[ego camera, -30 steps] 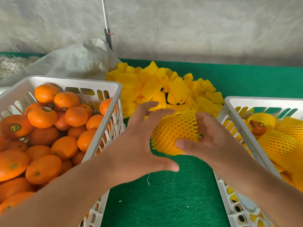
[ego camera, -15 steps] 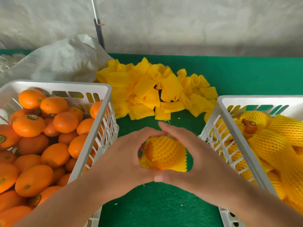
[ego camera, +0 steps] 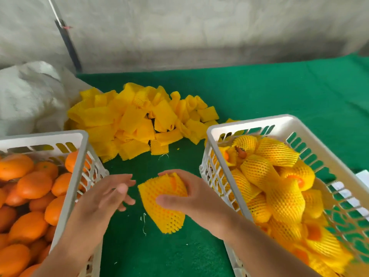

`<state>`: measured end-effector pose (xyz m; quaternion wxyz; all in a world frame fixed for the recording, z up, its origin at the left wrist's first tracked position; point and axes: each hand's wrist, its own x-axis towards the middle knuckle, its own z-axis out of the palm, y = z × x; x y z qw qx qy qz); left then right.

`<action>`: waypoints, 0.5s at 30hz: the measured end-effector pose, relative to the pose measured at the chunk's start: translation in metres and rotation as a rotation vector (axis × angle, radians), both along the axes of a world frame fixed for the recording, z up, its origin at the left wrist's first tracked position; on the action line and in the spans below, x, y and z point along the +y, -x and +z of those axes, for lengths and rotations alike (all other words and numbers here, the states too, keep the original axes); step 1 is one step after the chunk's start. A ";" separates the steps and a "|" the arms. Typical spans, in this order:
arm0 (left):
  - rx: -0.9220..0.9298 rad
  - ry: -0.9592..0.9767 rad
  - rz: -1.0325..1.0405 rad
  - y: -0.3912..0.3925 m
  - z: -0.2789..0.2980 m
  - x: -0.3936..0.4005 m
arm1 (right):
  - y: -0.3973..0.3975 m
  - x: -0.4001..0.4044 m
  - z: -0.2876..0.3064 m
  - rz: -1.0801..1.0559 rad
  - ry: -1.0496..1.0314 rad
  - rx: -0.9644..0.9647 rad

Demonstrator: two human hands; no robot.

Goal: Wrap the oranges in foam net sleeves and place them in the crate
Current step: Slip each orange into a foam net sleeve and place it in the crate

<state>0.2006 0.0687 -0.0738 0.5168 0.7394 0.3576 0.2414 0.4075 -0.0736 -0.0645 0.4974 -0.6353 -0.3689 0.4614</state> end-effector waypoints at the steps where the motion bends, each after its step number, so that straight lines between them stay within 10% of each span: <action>1: 0.013 -0.017 0.044 0.000 -0.001 0.001 | -0.007 -0.004 0.008 -0.101 -0.028 0.027; 9: 0.257 -0.117 0.028 -0.006 0.002 -0.016 | -0.096 -0.051 0.046 -0.860 -0.004 -0.043; 15: 0.342 -0.299 -0.045 0.033 0.026 -0.034 | -0.106 -0.034 0.022 -0.715 0.369 -0.241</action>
